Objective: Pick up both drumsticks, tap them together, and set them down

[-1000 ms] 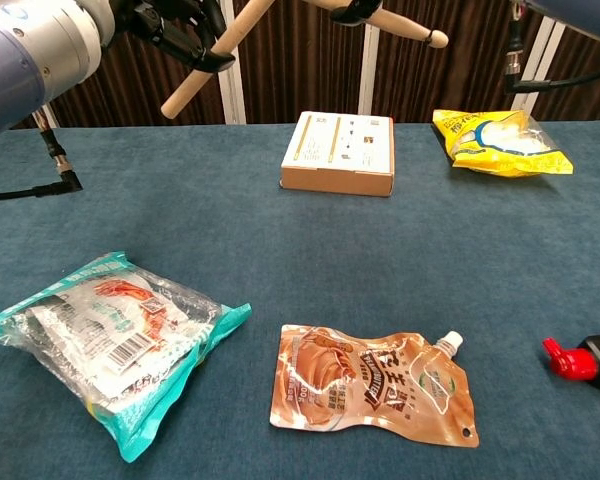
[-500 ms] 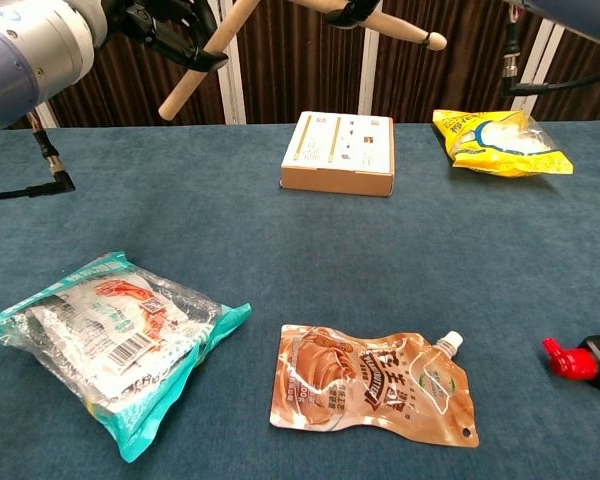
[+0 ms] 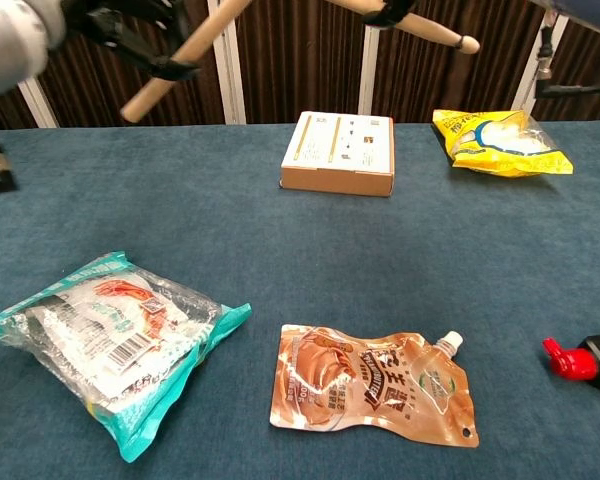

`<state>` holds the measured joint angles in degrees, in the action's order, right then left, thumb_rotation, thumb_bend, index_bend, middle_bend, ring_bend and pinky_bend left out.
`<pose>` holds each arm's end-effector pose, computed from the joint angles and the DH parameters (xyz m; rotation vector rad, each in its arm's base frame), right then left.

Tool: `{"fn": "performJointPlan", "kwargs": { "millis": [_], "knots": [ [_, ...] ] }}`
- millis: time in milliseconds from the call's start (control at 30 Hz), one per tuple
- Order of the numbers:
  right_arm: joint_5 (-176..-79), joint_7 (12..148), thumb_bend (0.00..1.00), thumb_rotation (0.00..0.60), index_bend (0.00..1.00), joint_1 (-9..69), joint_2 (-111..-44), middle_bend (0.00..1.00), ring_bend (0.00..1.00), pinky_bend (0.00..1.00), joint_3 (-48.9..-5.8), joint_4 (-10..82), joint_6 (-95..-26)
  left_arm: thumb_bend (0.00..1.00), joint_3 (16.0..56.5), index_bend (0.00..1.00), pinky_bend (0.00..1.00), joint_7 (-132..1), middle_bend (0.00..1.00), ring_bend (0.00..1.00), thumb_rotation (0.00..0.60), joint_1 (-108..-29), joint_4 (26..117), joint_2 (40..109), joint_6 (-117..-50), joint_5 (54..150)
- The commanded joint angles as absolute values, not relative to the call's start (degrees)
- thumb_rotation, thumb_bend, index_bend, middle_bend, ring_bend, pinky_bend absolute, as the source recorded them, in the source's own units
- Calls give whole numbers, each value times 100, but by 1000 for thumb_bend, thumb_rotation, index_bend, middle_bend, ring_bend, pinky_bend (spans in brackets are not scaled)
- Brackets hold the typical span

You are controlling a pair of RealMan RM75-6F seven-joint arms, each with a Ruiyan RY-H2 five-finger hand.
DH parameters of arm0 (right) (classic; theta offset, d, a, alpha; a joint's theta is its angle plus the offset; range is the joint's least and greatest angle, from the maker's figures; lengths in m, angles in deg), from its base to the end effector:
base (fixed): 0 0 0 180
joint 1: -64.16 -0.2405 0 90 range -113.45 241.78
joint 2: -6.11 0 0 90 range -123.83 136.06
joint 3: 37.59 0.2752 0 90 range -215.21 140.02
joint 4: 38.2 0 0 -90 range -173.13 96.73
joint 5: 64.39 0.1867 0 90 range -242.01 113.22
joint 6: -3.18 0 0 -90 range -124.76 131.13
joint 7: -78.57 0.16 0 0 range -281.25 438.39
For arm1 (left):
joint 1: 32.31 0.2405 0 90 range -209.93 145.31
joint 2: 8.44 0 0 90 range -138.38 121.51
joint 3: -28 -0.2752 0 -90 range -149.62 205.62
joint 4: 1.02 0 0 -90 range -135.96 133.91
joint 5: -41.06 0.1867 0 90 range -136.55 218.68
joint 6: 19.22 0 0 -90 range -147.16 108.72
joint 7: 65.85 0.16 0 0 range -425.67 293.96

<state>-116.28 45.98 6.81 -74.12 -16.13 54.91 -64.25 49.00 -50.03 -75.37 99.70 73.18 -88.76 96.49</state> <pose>-0.0363 -0.4285 0.1105 1.6171 -0.6134 1.1722 -0.1064 0.3818 0.0952 -1.4719 -1.0772 -1.3237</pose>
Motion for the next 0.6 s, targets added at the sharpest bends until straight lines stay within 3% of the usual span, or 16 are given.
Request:
{"fn": "performJointPlan", "kwargs": {
  "millis": [33, 233, 600],
  "knots": [
    [-11813, 4890, 447, 600, 762, 902, -7397, 656, 372, 0, -1806, 5209, -6450, 421, 4469, 630, 0, -5158, 589, 81, 600, -7087, 9898, 6622, -8849, 10153],
    [-12413, 5627, 446, 600, 762, 1211, -7586, 656, 372, 0, -2141, 4653, -6465, 421, 3999, 630, 0, -5663, 587, 81, 600, -6704, 8860, 6044, -8573, 10637],
    [-12891, 6002, 447, 600, 762, 1408, -8040, 657, 372, 0, -2473, 4021, -6318, 421, 3734, 604, 0, -5842, 562, 81, 600, -6820, 6389, 7072, -7814, 10539]
  ]
}}
